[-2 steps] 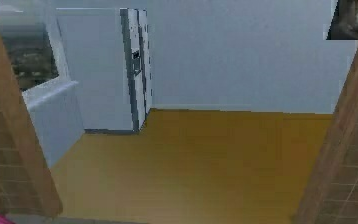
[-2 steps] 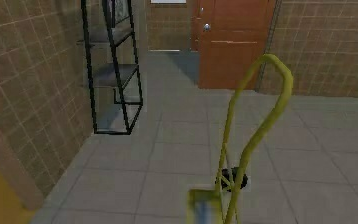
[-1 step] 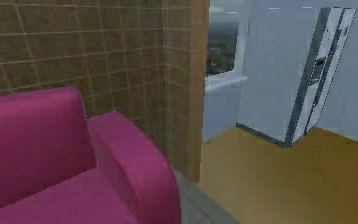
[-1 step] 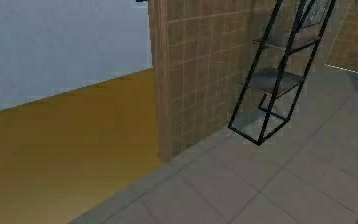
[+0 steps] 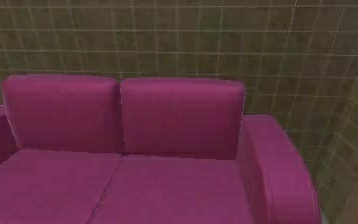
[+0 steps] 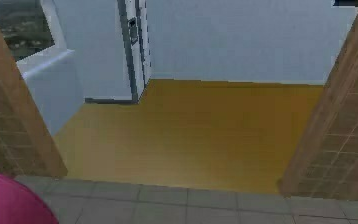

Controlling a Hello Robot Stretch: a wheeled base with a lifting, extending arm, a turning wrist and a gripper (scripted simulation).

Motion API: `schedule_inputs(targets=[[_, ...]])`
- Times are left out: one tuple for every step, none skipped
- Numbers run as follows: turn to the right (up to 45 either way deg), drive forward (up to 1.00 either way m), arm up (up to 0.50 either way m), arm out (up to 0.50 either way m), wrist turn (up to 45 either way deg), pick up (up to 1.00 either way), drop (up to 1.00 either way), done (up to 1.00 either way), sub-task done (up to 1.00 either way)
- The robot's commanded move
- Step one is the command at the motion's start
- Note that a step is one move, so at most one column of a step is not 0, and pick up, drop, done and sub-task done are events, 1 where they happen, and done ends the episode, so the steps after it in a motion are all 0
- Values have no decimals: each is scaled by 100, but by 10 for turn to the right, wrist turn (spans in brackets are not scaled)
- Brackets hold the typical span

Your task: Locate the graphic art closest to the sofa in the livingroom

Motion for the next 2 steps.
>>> schedule_inputs(targets=[[-450, 0, 0, 0, 0, 0, 0, 0, 0], [-390, 0, 0, 0, 0, 0, 0, 0, 0]])
